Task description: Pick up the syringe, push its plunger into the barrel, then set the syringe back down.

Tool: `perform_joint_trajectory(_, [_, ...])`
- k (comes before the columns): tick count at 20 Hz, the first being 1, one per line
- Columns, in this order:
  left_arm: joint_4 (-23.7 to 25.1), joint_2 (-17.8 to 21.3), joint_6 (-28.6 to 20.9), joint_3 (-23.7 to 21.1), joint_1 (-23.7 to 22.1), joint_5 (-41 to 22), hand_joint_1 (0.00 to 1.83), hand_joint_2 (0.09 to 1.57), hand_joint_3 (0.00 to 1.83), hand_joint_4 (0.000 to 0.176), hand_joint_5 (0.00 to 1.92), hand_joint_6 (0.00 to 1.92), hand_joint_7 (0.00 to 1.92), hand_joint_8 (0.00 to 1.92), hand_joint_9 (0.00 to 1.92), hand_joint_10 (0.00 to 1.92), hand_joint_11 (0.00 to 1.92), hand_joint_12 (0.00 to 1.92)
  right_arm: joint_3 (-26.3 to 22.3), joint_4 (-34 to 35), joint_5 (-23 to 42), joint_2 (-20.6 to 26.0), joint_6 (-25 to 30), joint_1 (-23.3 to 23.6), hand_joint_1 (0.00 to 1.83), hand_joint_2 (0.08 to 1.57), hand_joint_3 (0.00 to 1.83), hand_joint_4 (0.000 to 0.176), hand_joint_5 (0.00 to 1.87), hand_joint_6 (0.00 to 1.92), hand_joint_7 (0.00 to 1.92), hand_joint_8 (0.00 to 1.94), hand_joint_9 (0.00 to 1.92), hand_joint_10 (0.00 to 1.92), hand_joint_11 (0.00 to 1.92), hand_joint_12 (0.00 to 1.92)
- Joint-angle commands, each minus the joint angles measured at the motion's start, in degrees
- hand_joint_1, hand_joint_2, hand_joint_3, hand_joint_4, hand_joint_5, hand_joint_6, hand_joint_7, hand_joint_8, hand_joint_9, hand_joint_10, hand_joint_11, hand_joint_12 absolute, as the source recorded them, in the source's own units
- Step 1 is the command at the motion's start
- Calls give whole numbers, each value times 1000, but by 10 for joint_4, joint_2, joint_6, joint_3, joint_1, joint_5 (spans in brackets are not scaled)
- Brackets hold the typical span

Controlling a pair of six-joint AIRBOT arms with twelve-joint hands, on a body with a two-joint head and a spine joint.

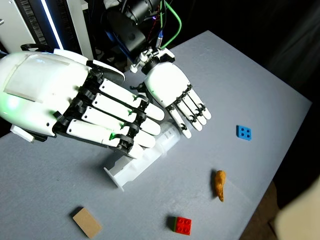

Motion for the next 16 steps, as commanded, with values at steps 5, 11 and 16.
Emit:
perform_joint_trajectory(5, [62, -16, 1, 22, 2, -8, 642, 1046, 3, 78, 72, 2, 0, 0, 0, 0, 0, 0, 1, -18, 70, 5, 5, 7, 119, 1207, 0, 3, 301, 4, 298, 2, 311, 1, 0, 886])
perform_joint_trajectory(11, [68, -23, 1, 36, 8, 0, 627, 1048, 1, 78, 45, 0, 0, 0, 0, 0, 0, 0, 1, -20, 71, 5, 7, 7, 115, 1210, 2, 1, 315, 1, 319, 2, 308, 1, 0, 851])
perform_joint_trajectory(16, [73, -24, 1, 48, 14, 10, 621, 1038, 0, 86, 50, 1, 0, 0, 0, 0, 0, 0, 1, -22, 71, 5, 9, 7, 107, 1200, 0, 3, 327, 1, 327, 0, 314, 0, 0, 887])
